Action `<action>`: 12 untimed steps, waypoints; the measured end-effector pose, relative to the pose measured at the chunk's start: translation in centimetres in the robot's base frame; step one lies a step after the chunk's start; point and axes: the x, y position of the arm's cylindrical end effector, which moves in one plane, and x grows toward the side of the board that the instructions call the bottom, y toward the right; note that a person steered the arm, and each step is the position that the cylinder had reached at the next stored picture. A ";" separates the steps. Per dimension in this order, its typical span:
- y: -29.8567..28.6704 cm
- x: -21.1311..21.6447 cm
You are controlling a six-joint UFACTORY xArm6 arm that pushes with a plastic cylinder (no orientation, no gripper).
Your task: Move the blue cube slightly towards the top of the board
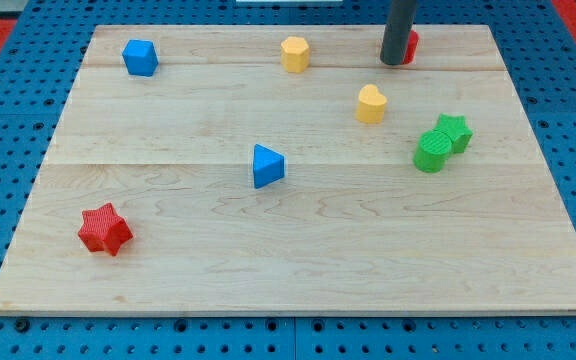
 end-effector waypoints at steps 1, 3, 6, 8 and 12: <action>-0.9 -0.6; -8.6 0.8; -16.9 4.9; -30.2 1.1; -35.1 1.4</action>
